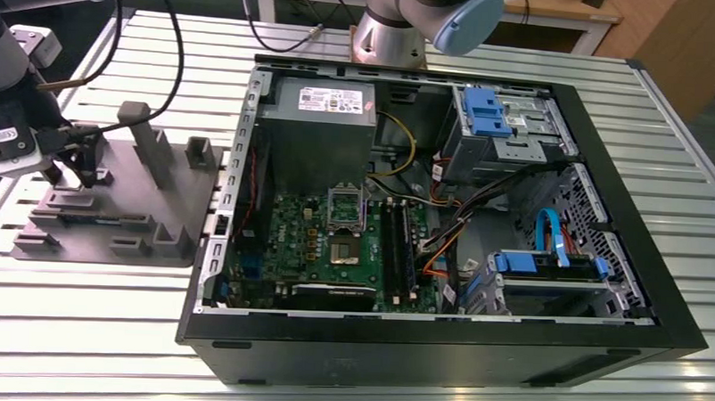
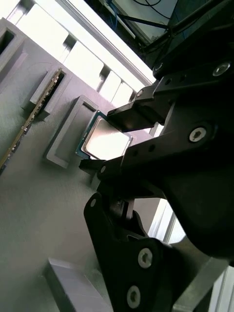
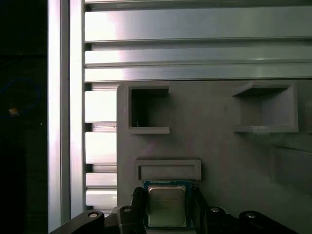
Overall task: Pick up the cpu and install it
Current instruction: 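Pick up the cpu and move it towards the insertion slot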
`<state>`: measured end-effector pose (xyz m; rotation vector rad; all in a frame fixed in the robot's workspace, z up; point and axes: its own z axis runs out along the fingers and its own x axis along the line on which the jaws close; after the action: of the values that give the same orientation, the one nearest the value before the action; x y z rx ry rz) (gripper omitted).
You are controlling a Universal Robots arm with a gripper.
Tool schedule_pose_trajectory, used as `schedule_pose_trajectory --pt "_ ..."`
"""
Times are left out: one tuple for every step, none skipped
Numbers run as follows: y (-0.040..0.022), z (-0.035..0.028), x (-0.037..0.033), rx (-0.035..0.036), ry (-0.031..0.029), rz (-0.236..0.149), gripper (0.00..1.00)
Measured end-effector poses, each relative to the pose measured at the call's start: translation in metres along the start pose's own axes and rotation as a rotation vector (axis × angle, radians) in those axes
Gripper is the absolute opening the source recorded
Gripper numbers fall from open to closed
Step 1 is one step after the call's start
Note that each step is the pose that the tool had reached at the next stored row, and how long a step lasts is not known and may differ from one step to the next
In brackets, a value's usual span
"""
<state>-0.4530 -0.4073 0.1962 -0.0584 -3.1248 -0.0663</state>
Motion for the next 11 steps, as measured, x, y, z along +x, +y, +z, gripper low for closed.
schedule_pose_trajectory --pt "0.0 -0.0002 0.0 0.0001 0.0002 0.0 0.47" --pt "0.0 -0.0004 0.0 0.0002 0.0004 0.0 0.47" --pt "0.0 -0.0004 0.0 0.0002 0.0003 0.0 0.47" --pt "0.0 -0.0005 0.0 0.0001 0.0003 0.0 0.47" --pt "0.0 -0.0006 0.0 0.0002 0.0004 0.0 0.47" --pt "0.0 -0.0006 0.0 0.0002 0.0003 0.0 0.47" --pt "0.0 -0.0007 0.0001 0.0002 0.0003 0.0 0.47" --pt "0.0 -0.0008 0.0001 0.0002 0.0003 0.0 0.47" --pt "0.0 -0.0009 0.0001 0.0002 0.0004 0.0 0.47" --pt "0.0001 -0.0025 0.0001 0.0002 0.0003 0.0 0.47" --pt "0.0001 -0.0038 0.0001 0.0002 0.0004 0.0 0.47"
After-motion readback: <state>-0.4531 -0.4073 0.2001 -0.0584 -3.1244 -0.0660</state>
